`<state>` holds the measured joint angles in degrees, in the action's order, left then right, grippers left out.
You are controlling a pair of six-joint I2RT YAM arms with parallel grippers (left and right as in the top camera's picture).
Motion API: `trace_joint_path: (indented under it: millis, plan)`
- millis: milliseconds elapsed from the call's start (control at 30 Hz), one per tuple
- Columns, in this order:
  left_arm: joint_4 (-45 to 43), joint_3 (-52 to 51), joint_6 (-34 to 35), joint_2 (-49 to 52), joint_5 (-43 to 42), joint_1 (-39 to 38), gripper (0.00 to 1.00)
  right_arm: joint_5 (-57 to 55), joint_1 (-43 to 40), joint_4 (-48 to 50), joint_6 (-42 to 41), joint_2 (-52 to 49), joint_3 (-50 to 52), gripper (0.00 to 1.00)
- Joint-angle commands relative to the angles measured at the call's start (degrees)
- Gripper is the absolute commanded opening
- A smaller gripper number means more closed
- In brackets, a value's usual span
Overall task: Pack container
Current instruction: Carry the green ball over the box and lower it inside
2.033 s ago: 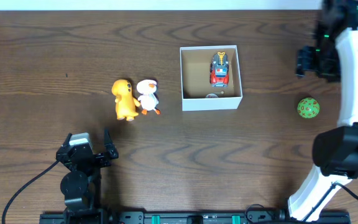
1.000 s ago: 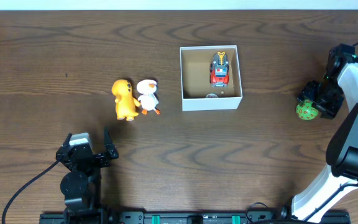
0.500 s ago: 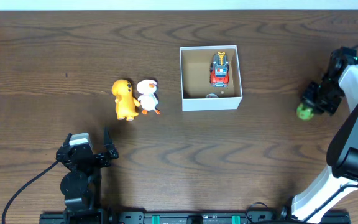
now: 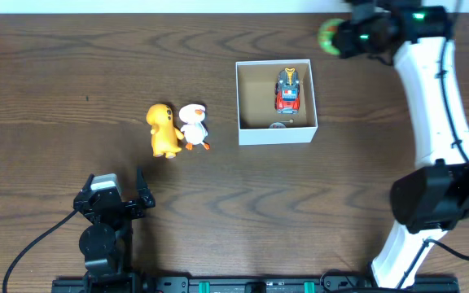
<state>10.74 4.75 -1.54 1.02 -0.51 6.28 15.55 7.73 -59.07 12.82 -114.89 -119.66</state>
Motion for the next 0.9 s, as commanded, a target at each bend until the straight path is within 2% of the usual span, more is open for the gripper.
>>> trace_joint_path:
  millis: [0,267,633,867]
  plan:
    - [2.29,-0.79,-0.37,-0.02,-0.39,0.02,0.98,1.38,3.10,-0.59,9.73,0.35,-1.20,0.07]
    - [2.29,-0.79,-0.37,-0.02,-0.39,0.02,0.98,0.98,7.98,-7.78,11.69,0.33,-0.44,0.08]
    - [2.29,-0.79,-0.37,-0.02,-0.39,0.02,0.98,0.98,8.70,-16.20,10.34,0.22,1.31,0.04]
    - [2.29,-0.79,-0.37,-0.02,-0.39,0.02,0.98,0.96,8.72,-11.82,9.68,0.20,10.32,0.03]
